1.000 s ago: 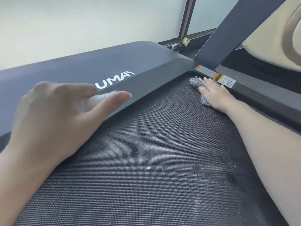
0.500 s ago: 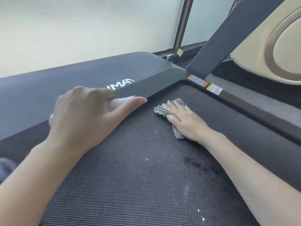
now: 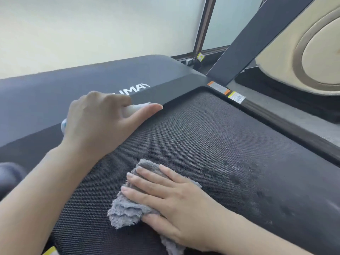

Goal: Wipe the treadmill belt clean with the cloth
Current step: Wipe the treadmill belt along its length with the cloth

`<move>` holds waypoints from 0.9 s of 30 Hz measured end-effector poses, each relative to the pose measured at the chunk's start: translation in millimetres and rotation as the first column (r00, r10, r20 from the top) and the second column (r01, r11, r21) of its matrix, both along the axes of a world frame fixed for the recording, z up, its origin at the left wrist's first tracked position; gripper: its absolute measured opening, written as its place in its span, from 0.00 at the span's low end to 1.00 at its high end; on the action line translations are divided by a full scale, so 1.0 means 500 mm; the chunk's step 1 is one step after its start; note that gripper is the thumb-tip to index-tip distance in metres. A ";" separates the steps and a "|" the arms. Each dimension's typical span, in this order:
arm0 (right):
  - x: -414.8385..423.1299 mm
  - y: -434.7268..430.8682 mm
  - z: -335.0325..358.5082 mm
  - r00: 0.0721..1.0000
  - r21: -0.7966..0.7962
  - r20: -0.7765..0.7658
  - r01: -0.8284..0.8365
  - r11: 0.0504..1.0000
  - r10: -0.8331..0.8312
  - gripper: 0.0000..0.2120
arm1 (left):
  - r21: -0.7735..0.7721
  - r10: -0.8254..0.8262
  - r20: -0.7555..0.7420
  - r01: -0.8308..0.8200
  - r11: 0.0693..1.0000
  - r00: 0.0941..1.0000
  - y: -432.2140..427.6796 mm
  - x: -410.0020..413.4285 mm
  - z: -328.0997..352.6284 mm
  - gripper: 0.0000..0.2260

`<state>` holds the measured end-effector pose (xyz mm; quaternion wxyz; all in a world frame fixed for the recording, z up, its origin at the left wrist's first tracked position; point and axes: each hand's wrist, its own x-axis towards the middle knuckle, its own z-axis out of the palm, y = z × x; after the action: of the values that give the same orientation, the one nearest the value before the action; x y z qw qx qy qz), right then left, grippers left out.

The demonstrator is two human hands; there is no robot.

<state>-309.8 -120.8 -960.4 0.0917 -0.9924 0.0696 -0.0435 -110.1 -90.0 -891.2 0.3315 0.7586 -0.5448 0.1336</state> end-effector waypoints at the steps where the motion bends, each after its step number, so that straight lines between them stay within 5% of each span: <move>1: 0.003 -0.007 0.002 1.000 -0.008 -0.007 0.011 1.000 -0.011 0.24 | -0.001 -0.006 -0.003 0.006 1.000 1.000 0.001 -0.001 0.000 0.33; 9: 0.018 -0.038 0.009 0.993 -0.040 0.004 0.114 0.993 -0.114 0.25 | 0.024 0.004 -0.012 -0.003 1.000 1.000 0.001 -0.007 -0.005 0.36; 16: 0.003 -0.012 0.002 0.995 0.122 0.038 0.083 0.989 -0.088 0.25 | 0.019 0.004 0.012 -0.004 1.000 1.000 -0.003 -0.001 -0.010 0.39; 27: -0.016 -0.098 -0.006 0.981 0.038 0.082 0.173 0.984 -0.175 0.25 | 0.024 -0.002 -0.050 0.004 1.000 0.999 0.007 -0.002 -0.012 0.37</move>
<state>-317.6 -169.7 -963.6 0.1057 -0.9782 0.1528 -0.0926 -111.0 -86.4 -897.2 0.3361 0.7648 -0.5390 0.1075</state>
